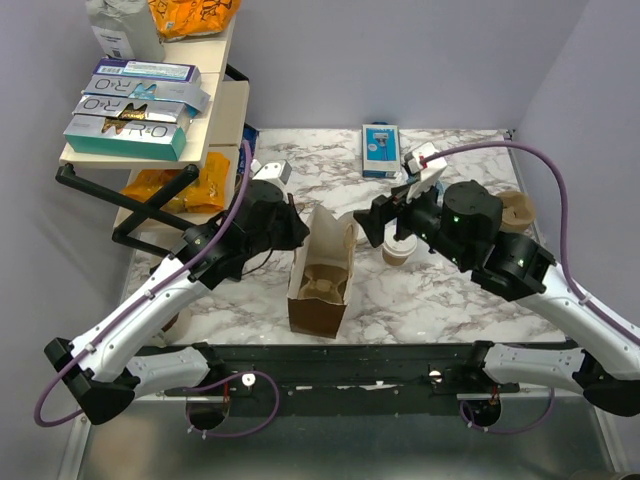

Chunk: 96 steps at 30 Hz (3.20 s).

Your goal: Pack the takeout coffee

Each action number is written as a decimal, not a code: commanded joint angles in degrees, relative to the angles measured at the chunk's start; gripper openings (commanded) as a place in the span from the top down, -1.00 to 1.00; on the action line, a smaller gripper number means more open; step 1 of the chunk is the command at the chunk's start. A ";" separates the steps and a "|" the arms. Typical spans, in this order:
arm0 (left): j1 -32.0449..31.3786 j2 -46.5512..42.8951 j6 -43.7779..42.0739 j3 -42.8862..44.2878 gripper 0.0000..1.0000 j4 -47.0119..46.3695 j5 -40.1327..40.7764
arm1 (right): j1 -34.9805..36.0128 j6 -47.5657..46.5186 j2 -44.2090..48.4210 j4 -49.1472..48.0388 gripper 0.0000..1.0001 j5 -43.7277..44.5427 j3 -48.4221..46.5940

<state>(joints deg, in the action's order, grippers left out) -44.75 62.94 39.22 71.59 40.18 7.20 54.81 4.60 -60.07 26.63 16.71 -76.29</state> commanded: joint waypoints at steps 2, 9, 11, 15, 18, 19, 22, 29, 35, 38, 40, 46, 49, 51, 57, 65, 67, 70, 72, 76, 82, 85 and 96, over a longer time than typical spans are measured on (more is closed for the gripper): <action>-0.33 0.34 4.71 4.17 1.00 4.99 9.22 | 0.48 11.56 -4.43 6.58 -1.00 -0.80 -4.12; -0.25 1.48 8.93 5.14 1.00 4.99 12.30 | 0.39 16.49 -10.06 8.18 -1.00 -9.64 -3.52; -0.25 1.84 9.20 5.66 1.00 5.08 12.66 | 0.39 16.76 -12.07 7.56 -1.00 -12.56 -2.81; -0.25 2.28 9.82 5.84 1.00 4.91 12.66 | 0.39 18.24 -15.15 8.34 -1.00 -11.19 -3.86; -0.16 1.93 9.73 5.14 1.00 3.50 11.70 | 0.39 17.73 -17.87 9.57 -0.99 -8.81 -4.65; -0.16 1.75 9.73 4.96 1.00 3.15 11.61 | 0.39 17.98 -18.58 10.62 -0.98 -5.41 -5.09; -0.16 1.40 9.73 5.14 1.00 3.15 12.22 | 0.39 18.86 -21.13 15.02 -0.69 0.16 -7.90; 0.10 -0.79 6.75 5.23 1.00 0.27 14.95 | 0.39 18.78 -20.61 15.03 0.41 3.07 -7.21; 0.28 -5.54 3.41 1.18 1.00 -5.55 12.93 | 0.39 10.19 -14.38 -7.61 0.99 5.00 7.34; 0.37 -7.74 1.05 -1.71 1.00 -8.26 12.75 | 0.39 4.64 -9.63 -23.17 0.99 2.81 13.52; 0.37 -9.40 -0.81 -5.39 1.00 -11.25 12.05 | 0.48 1.65 -7.78 -33.54 0.99 3.67 18.27; 0.37 -9.85 -3.62 -9.01 0.94 -14.96 10.82 | 2.32 -7.39 -6.64 -48.76 0.99 11.50 24.76; 0.37 -10.20 -3.98 -10.94 0.94 -16.10 9.41 | 3.29 -11.19 -6.55 -59.74 0.99 10.63 31.96; 0.37 -11.08 -3.89 -12.87 0.94 -17.41 7.40 | 4.08 -11.10 -6.55 -64.31 0.99 10.01 35.06; 0.28 -14.77 -3.89 -18.94 0.94 -18.12 3.88 | 10.66 -19.26 -5.15 -73.12 0.99 16.68 42.36; 0.19 -21.53 -3.63 -25.27 0.94 -23.04 -2.45 | 13.57 -21.04 -0.57 -74.97 0.99 16.95 46.85; 0.19 -22.59 -3.89 -25.89 0.93 -23.75 -2.89 | 13.75 -21.39 -0.05 -73.75 0.99 16.60 46.50; 0.19 -22.07 -3.54 -25.28 0.49 -23.14 -2.19 | 13.84 -21.91 -0.13 -70.33 0.99 15.21 45.10; 0.10 -21.37 -3.62 -23.00 0.16 -21.64 -1.67 | 13.84 -22.35 -0.66 -64.82 0.99 15.46 41.50; 0.19 -19.79 -5.47 -18.52 -0.67 -19.53 -3.07 | 13.84 -21.22 -0.92 -53.72 0.99 14.51 34.12; 0.10 -18.73 -10.13 -10.52 -0.98 -15.40 -9.64 | 13.57 -19.46 -0.48 -39.56 0.99 6.41 25.85; 0.10 -19.25 -11.62 -7.70 -0.98 -13.38 -12.12 | 12.61 -18.58 -2.40 -30.01 0.99 6.31 19.55; 0.10 -20.31 -10.13 -1.37 -0.98 -4.76 -5.71 | 8.30 -5.75 -17.51 21.59 0.99 -9.42 -13.96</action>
<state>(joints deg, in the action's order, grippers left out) -44.69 42.76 28.93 68.49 32.03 -1.63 63.20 -5.58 -72.53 25.63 16.10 -82.17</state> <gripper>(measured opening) 0.988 0.024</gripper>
